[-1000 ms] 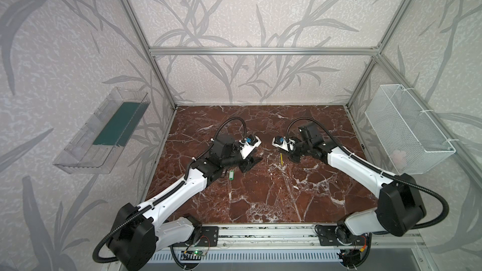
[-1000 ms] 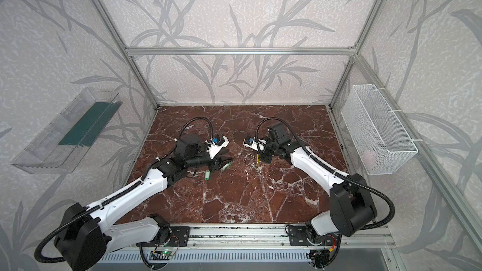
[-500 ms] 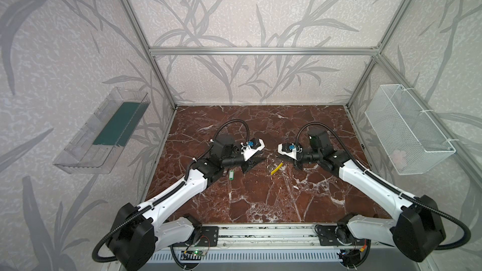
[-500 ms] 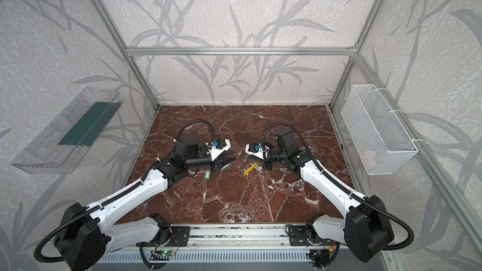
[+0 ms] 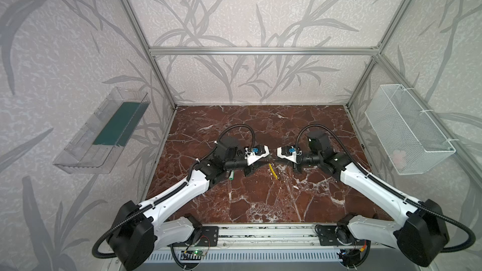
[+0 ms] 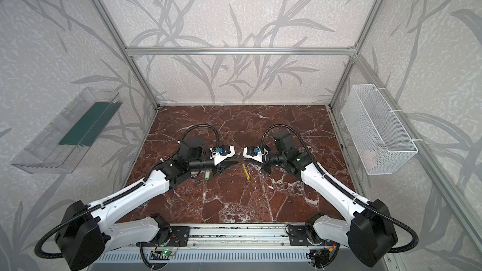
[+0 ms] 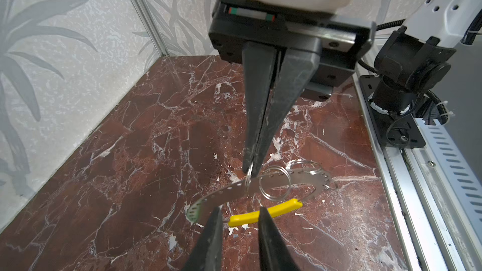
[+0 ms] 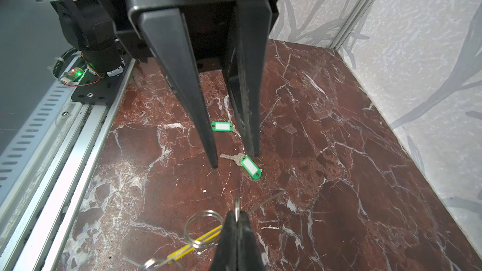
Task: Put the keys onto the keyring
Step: 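Carry the plate toward the left gripper while the left grasps a split ring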
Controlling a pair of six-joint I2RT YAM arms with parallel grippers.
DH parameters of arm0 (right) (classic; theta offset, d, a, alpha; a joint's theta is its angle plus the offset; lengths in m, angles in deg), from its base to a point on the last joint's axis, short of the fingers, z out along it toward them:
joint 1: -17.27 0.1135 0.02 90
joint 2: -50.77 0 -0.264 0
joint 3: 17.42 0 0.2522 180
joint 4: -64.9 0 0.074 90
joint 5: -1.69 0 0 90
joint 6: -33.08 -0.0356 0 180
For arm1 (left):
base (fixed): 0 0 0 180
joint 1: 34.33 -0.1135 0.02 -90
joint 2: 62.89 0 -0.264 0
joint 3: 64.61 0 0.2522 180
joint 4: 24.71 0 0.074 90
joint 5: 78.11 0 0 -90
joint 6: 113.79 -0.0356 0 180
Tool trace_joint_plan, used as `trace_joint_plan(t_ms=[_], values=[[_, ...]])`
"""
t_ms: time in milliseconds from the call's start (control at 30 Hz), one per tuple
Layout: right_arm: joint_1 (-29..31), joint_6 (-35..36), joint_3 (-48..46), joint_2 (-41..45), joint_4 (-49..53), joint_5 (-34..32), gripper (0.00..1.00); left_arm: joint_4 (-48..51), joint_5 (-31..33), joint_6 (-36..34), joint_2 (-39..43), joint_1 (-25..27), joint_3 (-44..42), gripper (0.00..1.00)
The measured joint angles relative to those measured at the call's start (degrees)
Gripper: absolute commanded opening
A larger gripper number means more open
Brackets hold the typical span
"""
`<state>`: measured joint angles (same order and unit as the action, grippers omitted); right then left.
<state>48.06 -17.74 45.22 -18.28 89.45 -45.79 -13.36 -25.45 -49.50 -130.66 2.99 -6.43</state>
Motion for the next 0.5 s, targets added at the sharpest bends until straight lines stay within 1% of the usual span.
trace_joint_plan(t_ms=[233,500], values=[[0.5,0.0,0.0,0.0,0.3,0.0,0.0,1.2,0.8,-1.9,-1.5,1.7,0.6,0.24],[0.6,0.1,0.0,0.2,1.2,0.0,0.0,1.2,1.8,-2.8,-3.4,2.2,2.1,0.23]])
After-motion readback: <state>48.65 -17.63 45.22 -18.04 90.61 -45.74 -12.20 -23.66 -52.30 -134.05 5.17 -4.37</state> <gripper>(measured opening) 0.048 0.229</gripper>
